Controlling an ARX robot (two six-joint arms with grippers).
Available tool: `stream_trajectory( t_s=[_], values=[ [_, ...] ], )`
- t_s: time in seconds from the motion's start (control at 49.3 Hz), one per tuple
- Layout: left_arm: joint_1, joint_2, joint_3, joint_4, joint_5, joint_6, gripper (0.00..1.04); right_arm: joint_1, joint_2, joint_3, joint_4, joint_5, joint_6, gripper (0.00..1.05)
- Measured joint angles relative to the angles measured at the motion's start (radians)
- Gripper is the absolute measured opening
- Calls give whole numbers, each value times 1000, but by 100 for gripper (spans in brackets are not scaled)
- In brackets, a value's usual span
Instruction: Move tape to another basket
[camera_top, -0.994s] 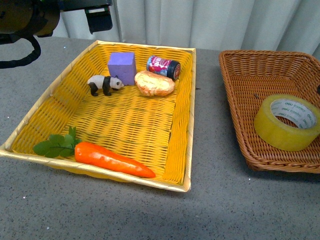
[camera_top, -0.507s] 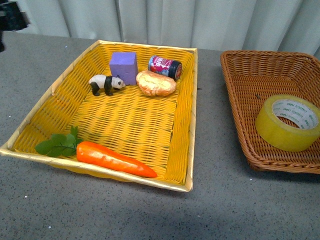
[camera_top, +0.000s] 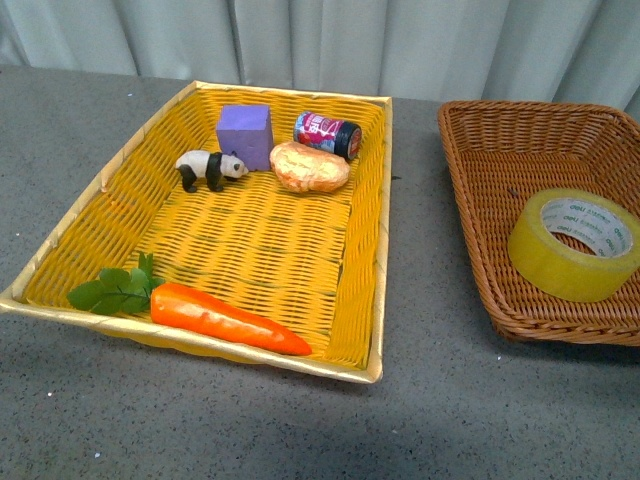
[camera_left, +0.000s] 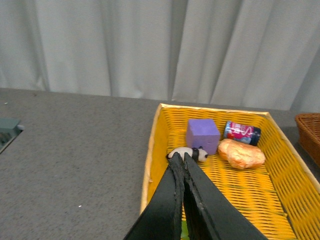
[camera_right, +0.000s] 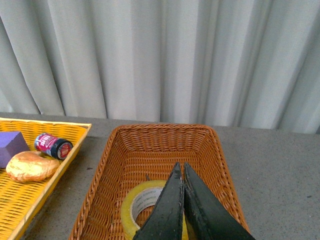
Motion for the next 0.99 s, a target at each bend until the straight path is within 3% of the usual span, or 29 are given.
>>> stream_trajectory(
  t_s=[0.994],
  values=[
    [16, -715, -79, -599, 6, 0, 4, 0, -677, -67, -587, -1, 0, 1]
  ],
)
